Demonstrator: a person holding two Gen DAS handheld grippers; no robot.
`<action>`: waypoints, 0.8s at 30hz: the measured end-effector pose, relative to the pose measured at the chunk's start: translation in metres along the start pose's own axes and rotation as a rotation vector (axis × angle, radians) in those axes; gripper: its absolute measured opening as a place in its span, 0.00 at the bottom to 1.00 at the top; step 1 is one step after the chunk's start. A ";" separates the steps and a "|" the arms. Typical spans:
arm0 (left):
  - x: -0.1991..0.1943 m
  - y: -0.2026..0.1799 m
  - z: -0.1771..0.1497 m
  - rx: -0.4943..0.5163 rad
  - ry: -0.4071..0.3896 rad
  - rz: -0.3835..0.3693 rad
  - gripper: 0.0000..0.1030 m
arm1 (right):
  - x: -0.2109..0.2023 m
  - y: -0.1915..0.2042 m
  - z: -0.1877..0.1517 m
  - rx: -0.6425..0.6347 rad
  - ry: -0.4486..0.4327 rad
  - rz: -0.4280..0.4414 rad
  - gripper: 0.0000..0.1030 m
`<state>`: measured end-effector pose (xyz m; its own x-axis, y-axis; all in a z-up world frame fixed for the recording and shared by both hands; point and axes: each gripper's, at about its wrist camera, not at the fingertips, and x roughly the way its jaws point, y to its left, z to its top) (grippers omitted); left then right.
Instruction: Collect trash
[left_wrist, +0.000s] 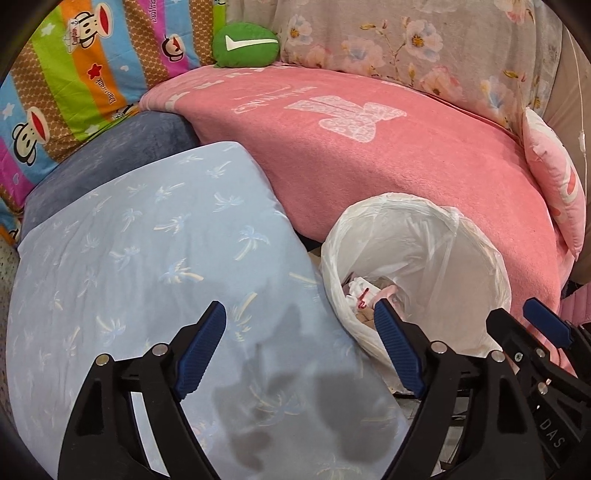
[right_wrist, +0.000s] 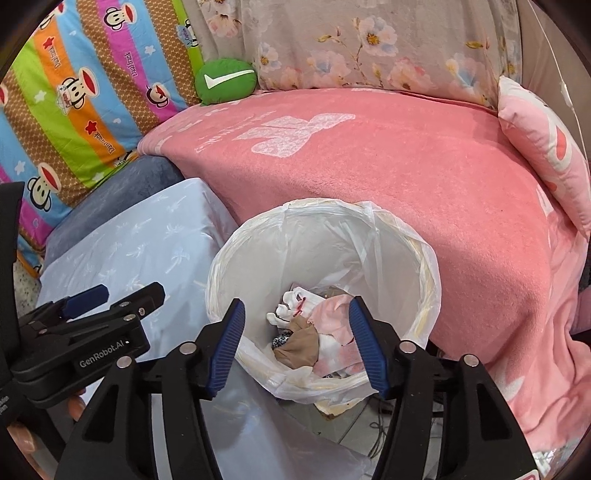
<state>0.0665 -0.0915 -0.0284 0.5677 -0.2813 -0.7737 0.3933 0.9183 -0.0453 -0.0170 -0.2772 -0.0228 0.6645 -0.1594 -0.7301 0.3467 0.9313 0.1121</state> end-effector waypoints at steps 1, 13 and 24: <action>-0.001 0.001 -0.001 -0.002 -0.001 0.006 0.78 | 0.000 0.001 -0.001 -0.010 0.000 -0.008 0.58; -0.007 0.001 -0.015 -0.004 -0.014 0.071 0.87 | -0.005 0.002 -0.014 -0.046 0.001 -0.023 0.82; -0.011 -0.001 -0.025 -0.011 -0.006 0.110 0.88 | -0.013 -0.008 -0.025 -0.030 0.000 -0.051 0.83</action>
<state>0.0419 -0.0821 -0.0359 0.6111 -0.1804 -0.7707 0.3204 0.9467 0.0324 -0.0448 -0.2742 -0.0309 0.6466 -0.2075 -0.7341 0.3604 0.9312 0.0543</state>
